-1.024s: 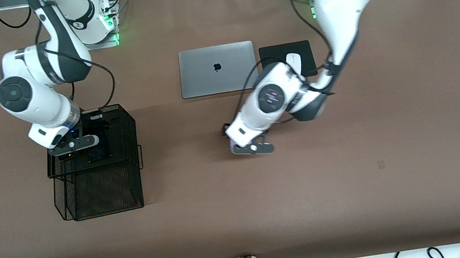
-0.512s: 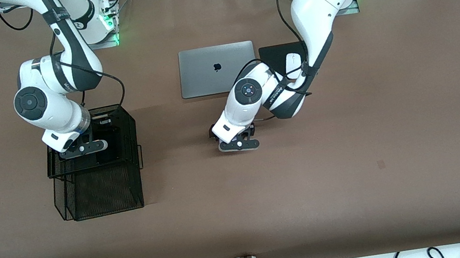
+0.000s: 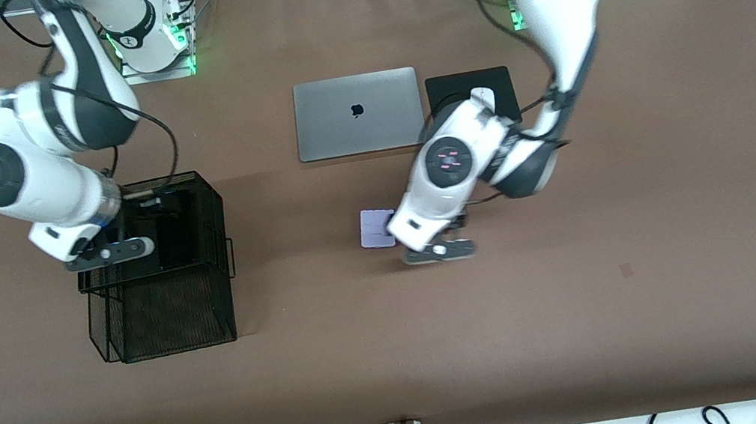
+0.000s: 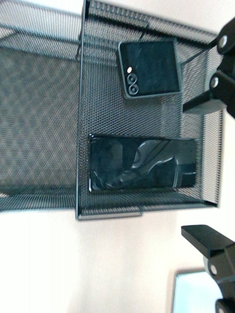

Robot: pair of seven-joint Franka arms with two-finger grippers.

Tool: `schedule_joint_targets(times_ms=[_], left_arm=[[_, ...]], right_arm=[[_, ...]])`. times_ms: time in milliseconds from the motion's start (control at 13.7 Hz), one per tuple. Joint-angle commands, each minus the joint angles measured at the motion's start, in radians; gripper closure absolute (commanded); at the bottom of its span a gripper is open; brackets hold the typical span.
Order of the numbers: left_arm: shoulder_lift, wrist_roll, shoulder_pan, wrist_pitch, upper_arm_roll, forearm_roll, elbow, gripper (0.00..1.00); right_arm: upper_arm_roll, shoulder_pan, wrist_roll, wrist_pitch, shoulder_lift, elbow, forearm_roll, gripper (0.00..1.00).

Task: Place phones with both arms
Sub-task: 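Set the white phone beside the laptop and open the left gripper, then grasp the white phone with the right gripper while the left gripper withdraws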

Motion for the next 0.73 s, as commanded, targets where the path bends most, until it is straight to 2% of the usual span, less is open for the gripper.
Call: schedule_joint_targets(times_ms=[0,73,220,366,512,659], left_arm=[[-0.117,0.075,0.082,-0.193,-0.003,-0.001,-0.03,0.0],[-0.132,0.102,0.122,-0.28,-0.005,0.007,-0.028,0.0],[-0.152,0.205,0.177,-0.315,-0.003,-0.004,0.005,0.0],[-0.186,0.312,0.228,-0.361,0.003,-0.008,0.032,0.0],[-0.296,0.462,0.266,-0.367,0.03,-0.005,-0.014,0.0],[-0.448,0.546,0.266,-0.369,0.119,-0.077,-0.115,0.0]], right_arm=[[0.002,-0.004,0.034,-0.122,0.011,0.134,0.02,0.0],[0.009,0.001,0.092,-0.125,0.014,0.154,0.021,0.0],[0.038,0.024,0.248,-0.114,0.031,0.172,0.021,0.0],[0.095,0.047,0.397,-0.104,0.089,0.226,0.025,0.0],[0.188,0.055,0.572,-0.079,0.193,0.328,0.022,0.0],[0.274,0.056,0.719,-0.027,0.3,0.436,0.021,0.0]])
